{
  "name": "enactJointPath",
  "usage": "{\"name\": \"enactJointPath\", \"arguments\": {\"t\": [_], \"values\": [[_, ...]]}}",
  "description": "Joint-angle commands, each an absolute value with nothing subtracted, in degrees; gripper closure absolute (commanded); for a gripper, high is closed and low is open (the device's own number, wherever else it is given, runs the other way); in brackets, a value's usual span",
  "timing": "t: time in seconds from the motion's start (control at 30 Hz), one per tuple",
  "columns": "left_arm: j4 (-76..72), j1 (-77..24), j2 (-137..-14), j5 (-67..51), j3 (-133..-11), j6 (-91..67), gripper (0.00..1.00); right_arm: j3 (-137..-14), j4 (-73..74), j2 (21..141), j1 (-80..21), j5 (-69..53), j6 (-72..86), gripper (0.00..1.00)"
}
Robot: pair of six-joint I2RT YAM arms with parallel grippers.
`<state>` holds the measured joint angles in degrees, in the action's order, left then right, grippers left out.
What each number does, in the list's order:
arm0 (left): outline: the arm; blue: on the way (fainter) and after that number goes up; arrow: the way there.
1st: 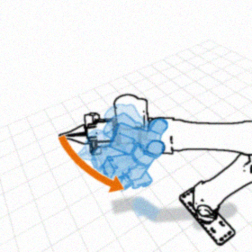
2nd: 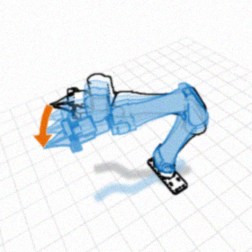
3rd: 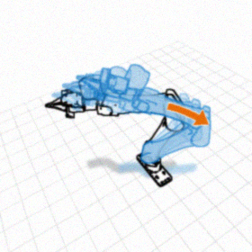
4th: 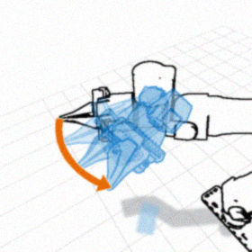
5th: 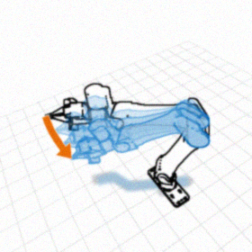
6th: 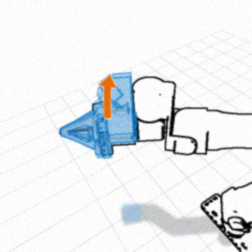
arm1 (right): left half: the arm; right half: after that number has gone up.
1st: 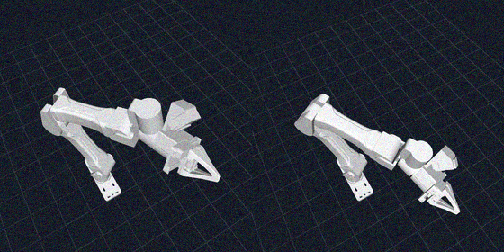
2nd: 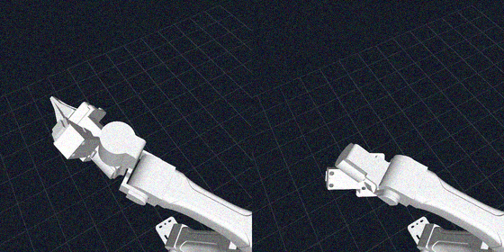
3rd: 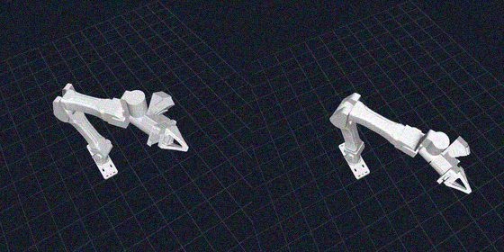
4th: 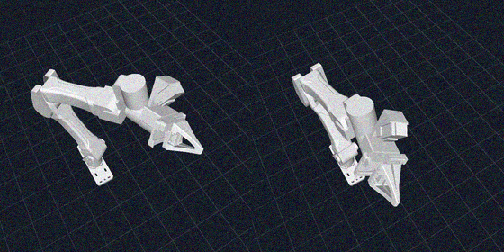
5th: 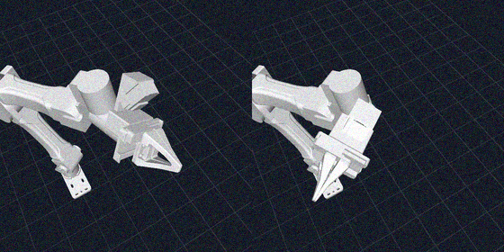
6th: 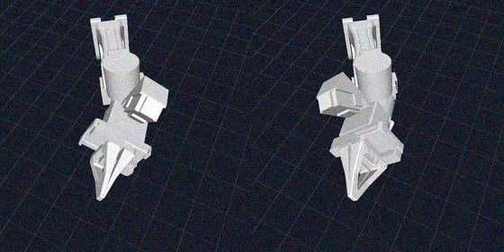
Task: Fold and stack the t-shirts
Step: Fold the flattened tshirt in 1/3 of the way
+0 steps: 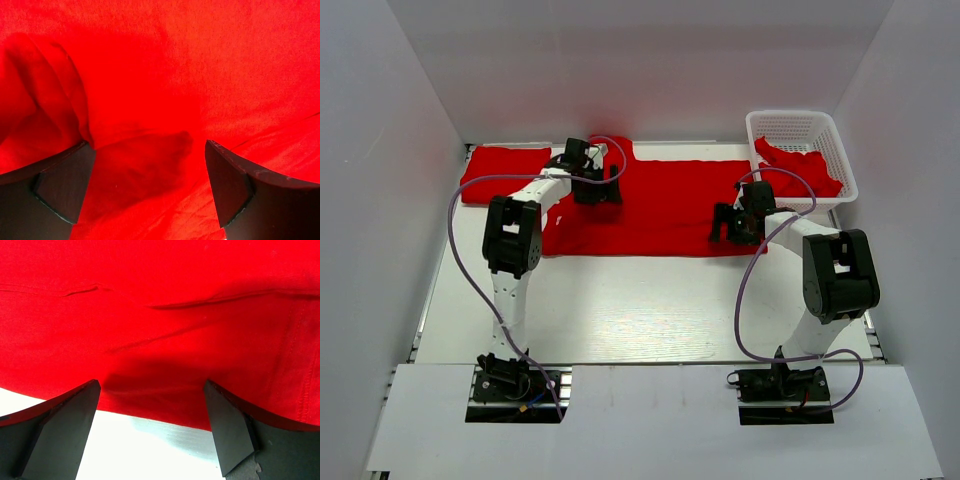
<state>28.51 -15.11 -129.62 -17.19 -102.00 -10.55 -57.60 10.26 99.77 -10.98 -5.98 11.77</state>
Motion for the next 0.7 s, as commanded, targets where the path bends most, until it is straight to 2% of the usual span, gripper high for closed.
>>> {"name": "enactJointPath", "arguments": {"t": [0.0,0.43,0.67], "values": [[25.9,-15.1,-129.6,-19.4,-104.1,-11.8,0.0,-57.0,11.3,102.3,-10.8,-6.0,11.8,0.09],[20.2,-15.1,-137.0,-23.1,-114.6,-16.9,0.0,-57.4,11.4,104.3,-10.8,-4.9,11.8,0.09],[16.1,-15.1,-144.1,-18.7,-123.2,-17.5,0.0,-57.7,11.9,103.8,-10.8,-4.4,12.0,0.09]]}}
